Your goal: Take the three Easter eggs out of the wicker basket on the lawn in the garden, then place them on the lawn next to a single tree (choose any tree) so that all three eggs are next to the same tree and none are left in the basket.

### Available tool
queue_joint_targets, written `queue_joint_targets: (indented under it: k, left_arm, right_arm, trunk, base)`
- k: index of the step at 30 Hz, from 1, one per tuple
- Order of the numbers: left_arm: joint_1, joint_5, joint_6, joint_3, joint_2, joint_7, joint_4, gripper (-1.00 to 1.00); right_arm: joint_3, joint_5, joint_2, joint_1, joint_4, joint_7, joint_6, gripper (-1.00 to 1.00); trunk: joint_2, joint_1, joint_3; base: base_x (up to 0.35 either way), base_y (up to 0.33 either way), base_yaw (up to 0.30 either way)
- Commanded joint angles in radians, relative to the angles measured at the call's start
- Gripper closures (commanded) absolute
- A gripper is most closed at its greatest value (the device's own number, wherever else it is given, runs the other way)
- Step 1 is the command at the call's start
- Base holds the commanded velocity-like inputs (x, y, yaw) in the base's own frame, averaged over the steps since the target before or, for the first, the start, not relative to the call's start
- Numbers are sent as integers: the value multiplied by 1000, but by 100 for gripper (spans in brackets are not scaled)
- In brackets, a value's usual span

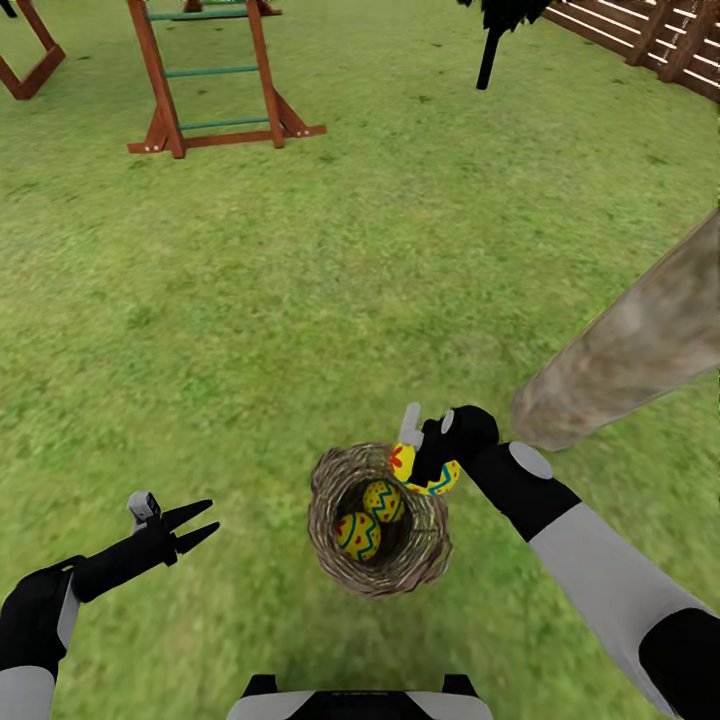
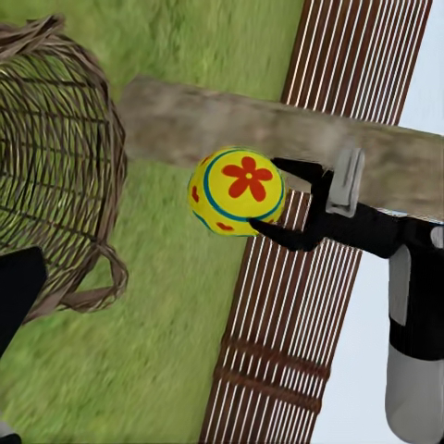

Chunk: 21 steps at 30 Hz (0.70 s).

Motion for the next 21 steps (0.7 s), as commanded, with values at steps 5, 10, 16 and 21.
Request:
queue_joint_targets:
  k: [5,10,16,21]
  left_arm:
    - [-1,-11,10,3,-1,-9,-1,-100]
    - [-1,-11,10,2,-1,-9,-2,-100]
    - [-1,-11,10,-3,-5,-9,-2,-100]
    - [-1,-11,10,-3,-4,-9,-2,-100]
  right_arm:
    - [3,3,-32,26,8,3,4,100]
    - [-1,2,-39,33,48,-3,0,100]
    - [-127,7,-39,33,48,0,-1,100]
    - [-128,6,-38,33,52,-1,-1,100]
  trunk:
    - [0,0,7]
    - [0,0,15]
    - [0,0,24]
    - [0,0,31]
  base:
    - [0,0,-105]
    - [0,0,-116]
    - [0,0,-181]
    - [0,0,-187]
